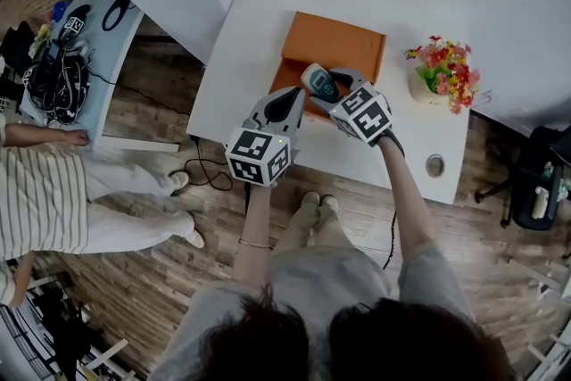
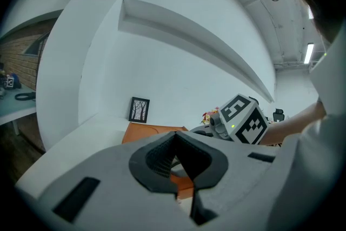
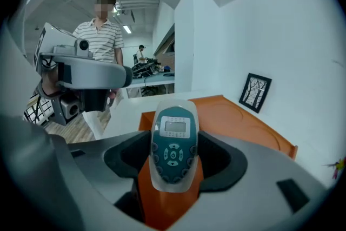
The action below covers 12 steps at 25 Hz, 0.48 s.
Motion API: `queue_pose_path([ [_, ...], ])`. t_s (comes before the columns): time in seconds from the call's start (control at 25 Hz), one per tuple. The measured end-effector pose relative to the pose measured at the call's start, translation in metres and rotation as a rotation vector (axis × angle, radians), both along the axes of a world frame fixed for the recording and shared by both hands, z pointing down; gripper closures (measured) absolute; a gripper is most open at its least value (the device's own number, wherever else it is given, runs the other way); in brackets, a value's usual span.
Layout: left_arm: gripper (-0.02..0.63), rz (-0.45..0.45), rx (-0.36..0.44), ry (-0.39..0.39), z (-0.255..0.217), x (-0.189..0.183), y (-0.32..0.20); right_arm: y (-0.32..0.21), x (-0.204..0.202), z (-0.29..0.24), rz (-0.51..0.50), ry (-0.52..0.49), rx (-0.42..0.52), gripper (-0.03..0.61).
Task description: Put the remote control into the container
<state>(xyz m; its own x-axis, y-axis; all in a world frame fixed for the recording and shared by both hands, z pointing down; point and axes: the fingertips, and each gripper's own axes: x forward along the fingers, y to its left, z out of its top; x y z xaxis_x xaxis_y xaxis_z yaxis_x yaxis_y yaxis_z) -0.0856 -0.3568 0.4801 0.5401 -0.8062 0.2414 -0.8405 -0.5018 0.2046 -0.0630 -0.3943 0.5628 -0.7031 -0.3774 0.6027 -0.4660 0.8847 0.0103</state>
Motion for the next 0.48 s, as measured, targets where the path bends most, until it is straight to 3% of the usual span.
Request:
queue_pose_path([
  [0.48, 0.609, -0.035, -0.032, -0.003, 0.016, -0.008, 0.004, -0.001, -0.013, 0.05, -0.054, 0.187, -0.125, 0.304],
])
